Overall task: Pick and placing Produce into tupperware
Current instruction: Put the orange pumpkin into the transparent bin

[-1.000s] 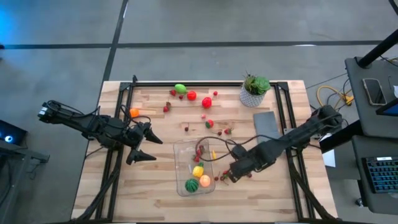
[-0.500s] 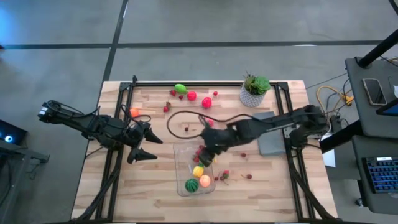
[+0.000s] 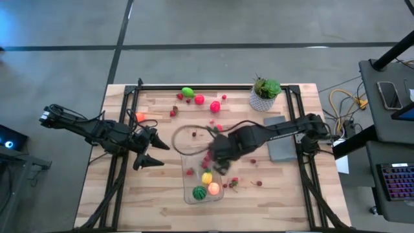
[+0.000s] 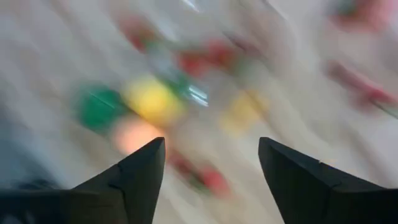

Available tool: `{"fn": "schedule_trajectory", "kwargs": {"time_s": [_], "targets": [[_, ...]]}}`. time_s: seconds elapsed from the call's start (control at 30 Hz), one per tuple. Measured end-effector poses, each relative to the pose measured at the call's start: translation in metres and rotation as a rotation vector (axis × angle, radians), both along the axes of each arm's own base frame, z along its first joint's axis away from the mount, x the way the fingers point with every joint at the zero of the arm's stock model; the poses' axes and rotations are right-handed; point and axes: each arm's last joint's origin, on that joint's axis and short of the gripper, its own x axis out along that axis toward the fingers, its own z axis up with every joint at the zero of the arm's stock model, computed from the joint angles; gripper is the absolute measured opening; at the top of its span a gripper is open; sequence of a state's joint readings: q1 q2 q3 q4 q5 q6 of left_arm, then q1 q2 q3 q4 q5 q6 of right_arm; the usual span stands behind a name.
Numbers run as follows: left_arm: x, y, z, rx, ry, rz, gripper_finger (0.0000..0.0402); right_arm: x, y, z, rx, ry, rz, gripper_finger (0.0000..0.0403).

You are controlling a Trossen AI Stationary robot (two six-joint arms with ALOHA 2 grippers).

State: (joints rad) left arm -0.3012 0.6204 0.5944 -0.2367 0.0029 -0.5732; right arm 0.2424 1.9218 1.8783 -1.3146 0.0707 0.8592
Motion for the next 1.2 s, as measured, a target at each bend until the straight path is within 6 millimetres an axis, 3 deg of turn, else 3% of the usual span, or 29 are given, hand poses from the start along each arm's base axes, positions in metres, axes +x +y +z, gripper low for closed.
{"fn": "schedule_trajectory", "kwargs": {"time_s": [0.13,0.23,0.47,0.73,0.9,1.03,1.2], "targets": [[0.002,-0.001,-0.001,0.003,0.009,-0.001,0.0382,-0.035,0.005,-0.009,-0.105,0.280,0.016,0.0260],[0.005,-0.002,-0.003,-0.034,0.026,0.010,0.0382,-0.052,0.012,-0.015,-0.075,0.306,0.027,0.0257],[0.021,-0.006,0.000,-0.089,-0.043,0.015,0.0382,-0.086,0.025,-0.030,-0.036,0.211,-0.051,0.0254],[0.043,-0.013,-0.005,-0.091,-0.059,0.016,0.0382,-0.114,0.027,-0.045,0.015,0.125,-0.164,0.0247],[0.052,-0.015,0.008,-0.127,-0.219,0.012,0.0382,-0.125,0.022,-0.044,-0.015,0.090,-0.187,0.0244],[0.050,-0.002,0.010,-0.146,-0.213,0.085,0.0382,-0.130,0.014,-0.038,-0.055,0.048,-0.171,0.0244],[0.035,0.032,-0.004,-0.196,-0.021,0.317,0.0382,-0.130,-0.007,-0.032,-0.071,0.031,-0.123,0.0243]]}}
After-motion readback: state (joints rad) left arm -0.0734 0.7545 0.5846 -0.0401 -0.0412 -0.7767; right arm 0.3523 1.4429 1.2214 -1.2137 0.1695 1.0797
